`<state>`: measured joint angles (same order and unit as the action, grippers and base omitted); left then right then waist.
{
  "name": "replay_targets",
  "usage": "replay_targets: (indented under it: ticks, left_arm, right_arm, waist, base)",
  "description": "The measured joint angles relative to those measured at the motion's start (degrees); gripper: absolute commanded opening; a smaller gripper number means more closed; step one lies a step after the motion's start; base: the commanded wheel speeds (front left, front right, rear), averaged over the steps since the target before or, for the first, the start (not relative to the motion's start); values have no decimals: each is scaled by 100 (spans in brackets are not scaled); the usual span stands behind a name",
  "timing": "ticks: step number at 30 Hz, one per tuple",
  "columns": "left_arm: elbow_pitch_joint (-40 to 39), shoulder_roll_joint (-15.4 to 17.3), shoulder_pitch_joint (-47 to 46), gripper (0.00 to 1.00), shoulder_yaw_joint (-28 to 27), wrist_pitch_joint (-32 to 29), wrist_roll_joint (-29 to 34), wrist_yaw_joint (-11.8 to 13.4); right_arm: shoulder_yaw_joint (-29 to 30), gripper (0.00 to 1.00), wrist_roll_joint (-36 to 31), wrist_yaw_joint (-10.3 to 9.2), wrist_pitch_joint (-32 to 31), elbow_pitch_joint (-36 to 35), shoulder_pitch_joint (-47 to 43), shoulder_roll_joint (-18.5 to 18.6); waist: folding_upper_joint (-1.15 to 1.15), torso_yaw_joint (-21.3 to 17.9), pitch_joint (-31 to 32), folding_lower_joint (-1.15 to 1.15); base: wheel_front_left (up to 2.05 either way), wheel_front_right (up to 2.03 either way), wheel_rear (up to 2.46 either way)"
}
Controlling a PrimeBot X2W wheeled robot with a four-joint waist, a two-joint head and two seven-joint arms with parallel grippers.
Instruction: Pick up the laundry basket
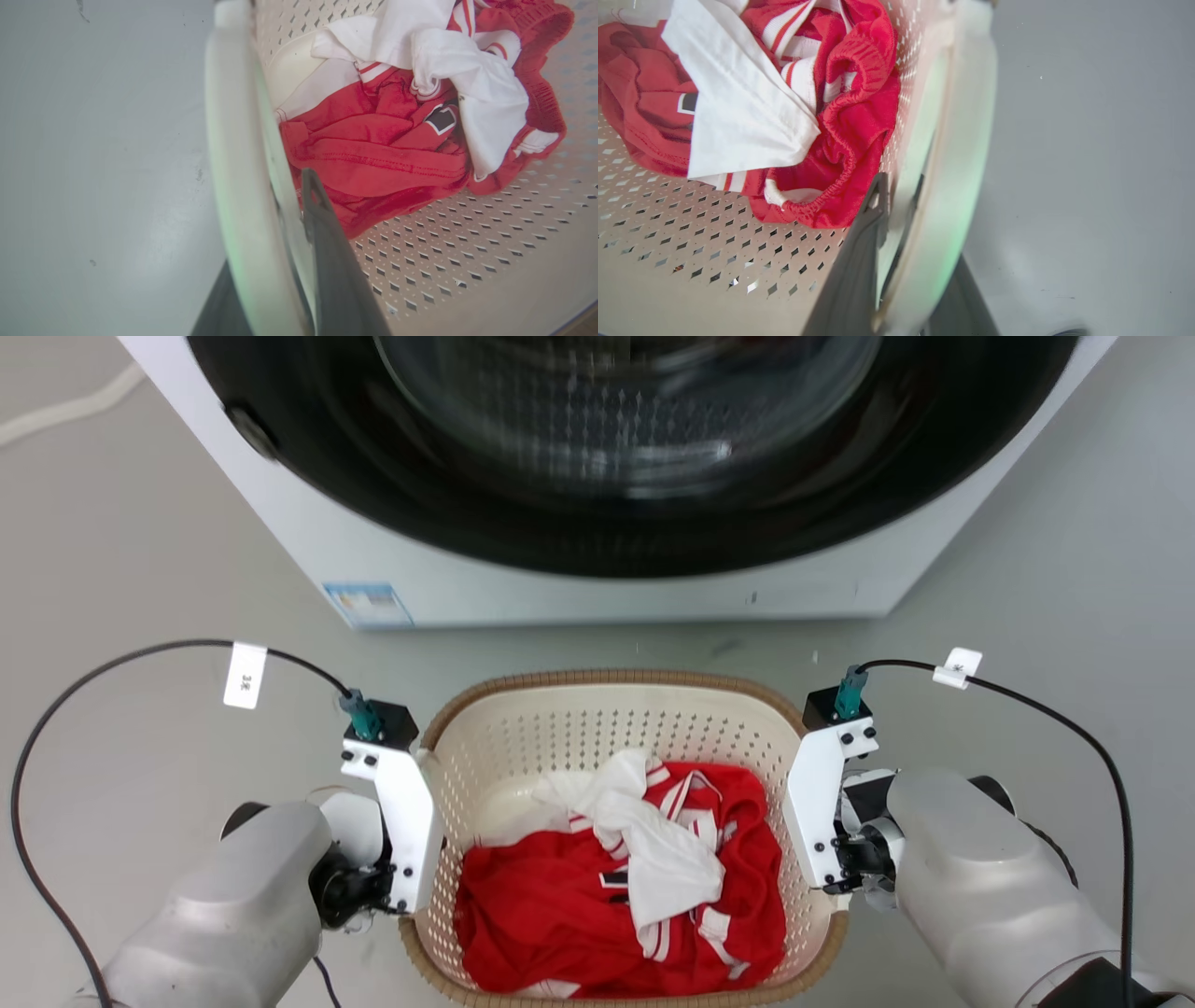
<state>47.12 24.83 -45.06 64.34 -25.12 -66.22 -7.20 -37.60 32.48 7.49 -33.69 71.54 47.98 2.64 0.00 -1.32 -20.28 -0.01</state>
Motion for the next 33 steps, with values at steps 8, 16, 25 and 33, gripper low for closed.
replay_targets:
  ticks: [8,16,25,33]
  left_arm:
    - [-237,199,225,0,468,-285,-358,5]
    - [-245,286,470,0,688,-615,-646,-3]
    - [-149,212,447,0,771,-398,-623,-11]
    - [-91,149,408,0,816,-234,-576,-11]
  right_arm:
    - [-186,0,286,1,-556,-38,-125,3]
    - [-182,0,490,5,-937,83,-311,-56]
    - [-241,0,580,1,-1020,54,-305,-55]
    - [-300,0,635,0,-995,51,-296,-31]
  waist:
    - [0,15,1091,-1]
    - [0,-34,1993,-2]
    - [0,-92,2345,-1]
    - [0,-56,2457,0]
  base:
    - [0,0,0]
    - [0,0,0]
    - [0,0,0]
    - [0,0,0]
